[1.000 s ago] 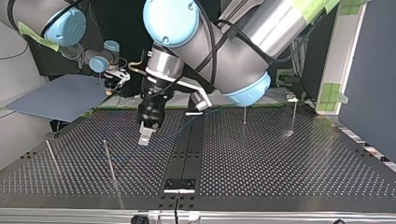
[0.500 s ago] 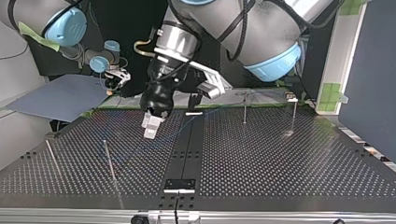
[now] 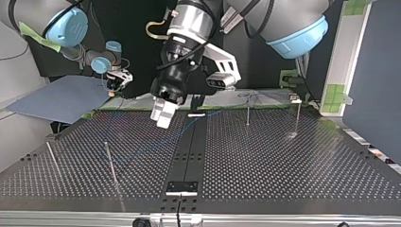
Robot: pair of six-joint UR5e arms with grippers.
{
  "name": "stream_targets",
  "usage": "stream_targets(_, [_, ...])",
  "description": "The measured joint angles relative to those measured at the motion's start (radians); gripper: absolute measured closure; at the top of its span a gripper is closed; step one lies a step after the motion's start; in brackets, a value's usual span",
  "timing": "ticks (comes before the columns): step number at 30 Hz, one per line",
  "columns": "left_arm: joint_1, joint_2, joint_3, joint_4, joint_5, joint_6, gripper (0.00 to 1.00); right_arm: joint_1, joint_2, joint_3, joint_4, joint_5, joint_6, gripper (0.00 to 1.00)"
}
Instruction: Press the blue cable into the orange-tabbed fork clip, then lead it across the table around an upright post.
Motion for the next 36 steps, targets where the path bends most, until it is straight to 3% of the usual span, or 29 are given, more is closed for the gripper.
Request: stream_targets(36, [0.0, -0.016, -0.347, 0.346, -0.001, -0.014, 0.02, 0.003, 0.0, 0.0, 0.001, -0.004, 0.0, 1.0])
